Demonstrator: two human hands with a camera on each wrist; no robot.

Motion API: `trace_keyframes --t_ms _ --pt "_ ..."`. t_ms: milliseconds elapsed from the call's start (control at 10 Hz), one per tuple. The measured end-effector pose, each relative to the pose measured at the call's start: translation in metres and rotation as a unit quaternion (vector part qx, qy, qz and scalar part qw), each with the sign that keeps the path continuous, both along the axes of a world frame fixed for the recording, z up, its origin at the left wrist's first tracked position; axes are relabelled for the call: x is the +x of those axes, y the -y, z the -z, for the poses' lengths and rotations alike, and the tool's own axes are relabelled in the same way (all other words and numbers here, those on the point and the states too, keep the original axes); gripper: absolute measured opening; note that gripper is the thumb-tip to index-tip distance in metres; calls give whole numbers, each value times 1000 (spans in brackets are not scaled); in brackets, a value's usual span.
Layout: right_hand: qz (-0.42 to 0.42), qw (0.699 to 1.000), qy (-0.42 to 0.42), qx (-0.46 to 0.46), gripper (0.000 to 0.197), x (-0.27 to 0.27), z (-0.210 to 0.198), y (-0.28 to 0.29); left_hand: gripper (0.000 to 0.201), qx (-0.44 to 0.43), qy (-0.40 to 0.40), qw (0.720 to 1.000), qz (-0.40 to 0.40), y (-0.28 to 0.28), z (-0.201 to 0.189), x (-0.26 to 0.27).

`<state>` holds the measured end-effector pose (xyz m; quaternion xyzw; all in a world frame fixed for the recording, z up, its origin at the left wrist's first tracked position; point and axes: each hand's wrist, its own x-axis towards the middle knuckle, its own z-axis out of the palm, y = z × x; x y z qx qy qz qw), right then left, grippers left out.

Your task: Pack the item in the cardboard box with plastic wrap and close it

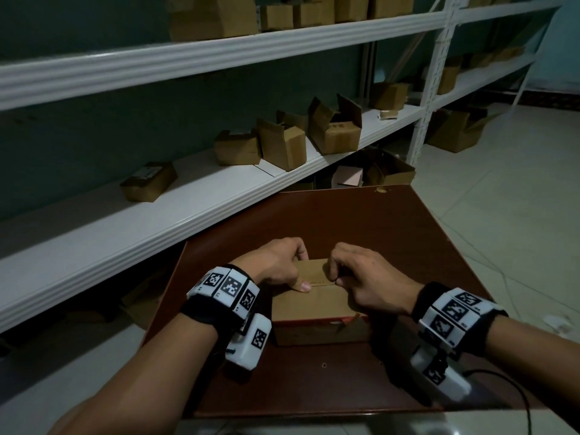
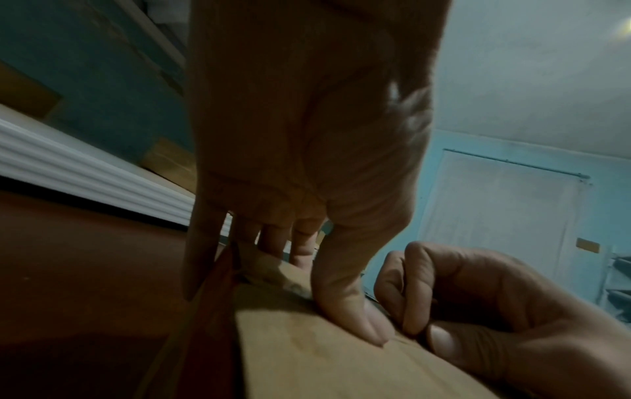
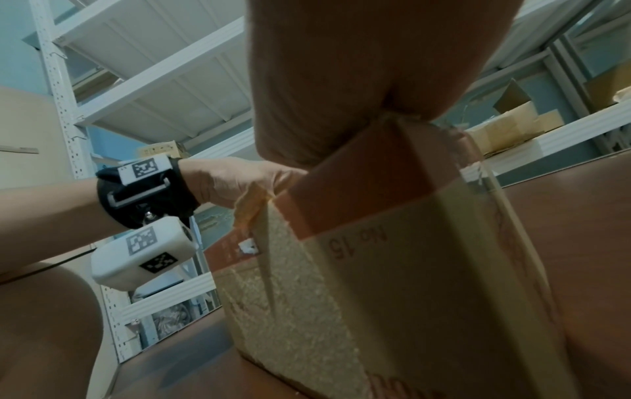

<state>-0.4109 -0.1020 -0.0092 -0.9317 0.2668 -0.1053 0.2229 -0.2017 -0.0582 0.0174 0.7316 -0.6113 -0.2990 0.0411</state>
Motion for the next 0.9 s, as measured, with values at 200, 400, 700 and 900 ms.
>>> trace_keyframes --t_ms 200,400,700,900 --pt "-5 1000 8 5 24 -1 0 1 50 -5 61 996 57 -3 -8 -3" --pt "-1 999 37 31 14 -4 -2 2 58 13 105 986 132 -6 -13 6" --pt "46 988 140 38 4 -9 -18 9 62 -40 -63 990 121 -7 -26 28" --pt "129 959 243 64 11 -14 -32 20 41 -196 -84 973 90 -1 -28 35"
